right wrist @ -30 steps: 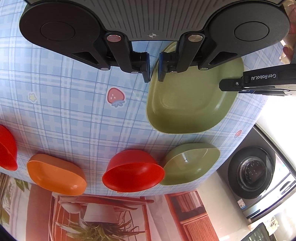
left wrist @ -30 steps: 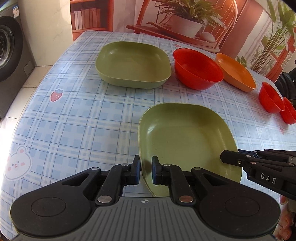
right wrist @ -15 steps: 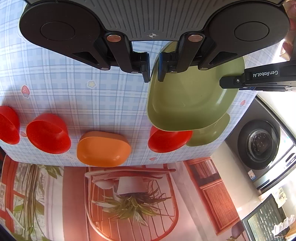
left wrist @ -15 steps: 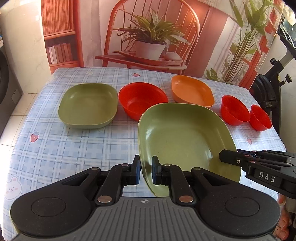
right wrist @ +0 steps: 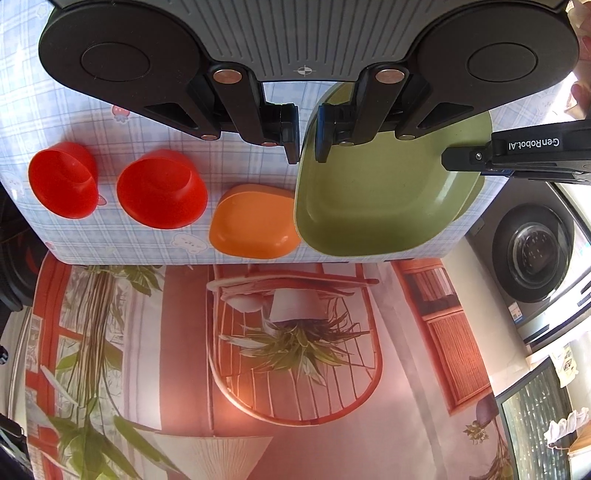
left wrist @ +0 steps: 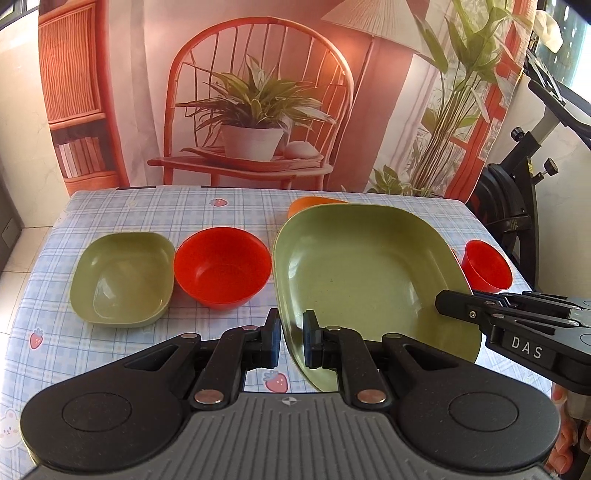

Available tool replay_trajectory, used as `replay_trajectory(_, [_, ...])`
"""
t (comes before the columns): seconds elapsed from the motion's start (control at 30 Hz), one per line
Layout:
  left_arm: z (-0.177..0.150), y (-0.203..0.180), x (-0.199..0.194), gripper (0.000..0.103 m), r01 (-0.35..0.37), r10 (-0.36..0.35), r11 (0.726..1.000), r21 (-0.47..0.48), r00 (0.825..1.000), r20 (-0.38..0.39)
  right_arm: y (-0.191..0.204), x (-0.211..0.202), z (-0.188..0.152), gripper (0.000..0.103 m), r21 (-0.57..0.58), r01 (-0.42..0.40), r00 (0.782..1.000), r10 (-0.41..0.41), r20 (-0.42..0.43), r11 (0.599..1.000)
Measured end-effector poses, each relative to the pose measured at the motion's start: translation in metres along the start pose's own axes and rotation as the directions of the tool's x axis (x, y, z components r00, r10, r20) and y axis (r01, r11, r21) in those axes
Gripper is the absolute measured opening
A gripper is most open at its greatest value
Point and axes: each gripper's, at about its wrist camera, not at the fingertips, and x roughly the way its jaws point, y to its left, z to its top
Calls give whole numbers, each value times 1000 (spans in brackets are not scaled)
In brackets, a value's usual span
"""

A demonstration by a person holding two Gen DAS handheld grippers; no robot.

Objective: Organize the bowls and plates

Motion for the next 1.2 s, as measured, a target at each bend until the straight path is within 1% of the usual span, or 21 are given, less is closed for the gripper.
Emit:
replay_trajectory(0.17, [16, -9, 18, 13, 15, -15, 1000, 21, 1000, -6, -17, 15, 11, 8, 8, 26, 1000, -26, 8, 1000])
replay_trajectory(0.33, [44, -11, 41, 13, 40, -40, 999, 22, 999, 0, -32, 28, 27, 8, 27, 37, 999, -37, 26, 999])
replay_trajectory(0.53, [81, -14, 58, 13, 46, -49, 997, 63, 998, 41, -46, 47, 60, 8, 36, 47, 996, -50, 70, 998])
replay_trajectory(0.6, [96, -13, 69, 13, 52, -55, 996, 67, 997, 48, -50, 55, 68, 9, 41, 50, 995, -53, 80, 998])
replay_trajectory(0.7, [110, -10, 90, 13, 49, -54, 996, 80, 997, 58, -56, 73, 78, 9, 49, 56, 994, -60, 91, 997])
replay_trajectory(0.8, [117, -12, 118, 13, 54, -58, 992, 114, 998, 39, -62, 96, 79, 9, 53, 74, 993, -79, 87, 996])
replay_trajectory(0.97, [119, -15, 163, 13, 68, -68, 984, 165, 998, -8, -78, 141, 72, 9, 92, 112, 992, -117, 48, 989])
replay_trajectory(1.1, [117, -13, 193, 13, 74, -66, 981, 178, 997, -50, -84, 168, 63, 9, 115, 132, 991, -134, 11, 985])
replay_trajectory(1.2, [115, -8, 209, 13, 83, -72, 982, 171, 995, -72, -87, 185, 55, 10, 108, 138, 990, -137, -15, 985])
